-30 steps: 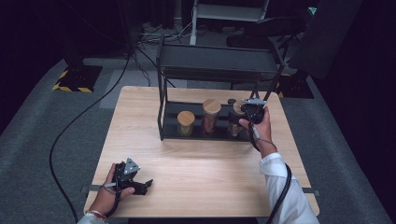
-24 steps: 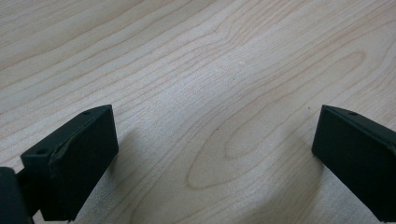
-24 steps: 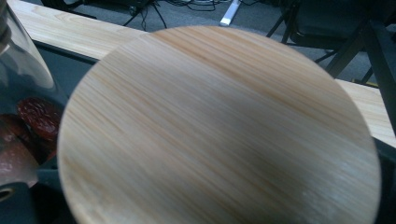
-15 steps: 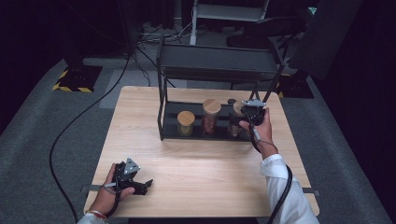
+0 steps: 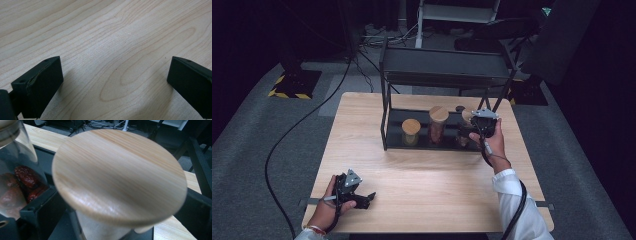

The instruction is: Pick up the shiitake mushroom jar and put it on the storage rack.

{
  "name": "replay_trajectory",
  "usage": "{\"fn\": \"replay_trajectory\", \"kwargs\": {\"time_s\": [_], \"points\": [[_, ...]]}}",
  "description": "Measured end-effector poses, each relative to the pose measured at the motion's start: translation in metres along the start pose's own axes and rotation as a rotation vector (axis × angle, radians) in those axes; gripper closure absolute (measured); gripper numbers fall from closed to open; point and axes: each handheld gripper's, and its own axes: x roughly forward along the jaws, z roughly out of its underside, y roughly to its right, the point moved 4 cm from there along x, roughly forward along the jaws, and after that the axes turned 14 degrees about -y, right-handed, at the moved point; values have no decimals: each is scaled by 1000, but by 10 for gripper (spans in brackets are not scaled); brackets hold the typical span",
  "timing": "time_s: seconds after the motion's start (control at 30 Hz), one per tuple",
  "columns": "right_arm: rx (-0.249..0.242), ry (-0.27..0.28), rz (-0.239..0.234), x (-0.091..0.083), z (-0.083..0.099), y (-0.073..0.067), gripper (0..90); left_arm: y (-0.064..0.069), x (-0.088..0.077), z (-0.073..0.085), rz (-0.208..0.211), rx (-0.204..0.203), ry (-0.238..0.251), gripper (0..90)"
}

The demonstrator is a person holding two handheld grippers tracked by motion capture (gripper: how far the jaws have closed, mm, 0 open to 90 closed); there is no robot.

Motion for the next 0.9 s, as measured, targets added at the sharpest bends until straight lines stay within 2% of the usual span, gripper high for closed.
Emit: {"fn": "replay_trajectory", "kwargs": {"time_s": [0.53,0.9], "points": [[-17,59,8,-17,16,-5,33,0,0,0,-1,-1,0,0],[-84,95,27,-28,33,-13,33,1,0,0,-2,-2,0,0]]}}
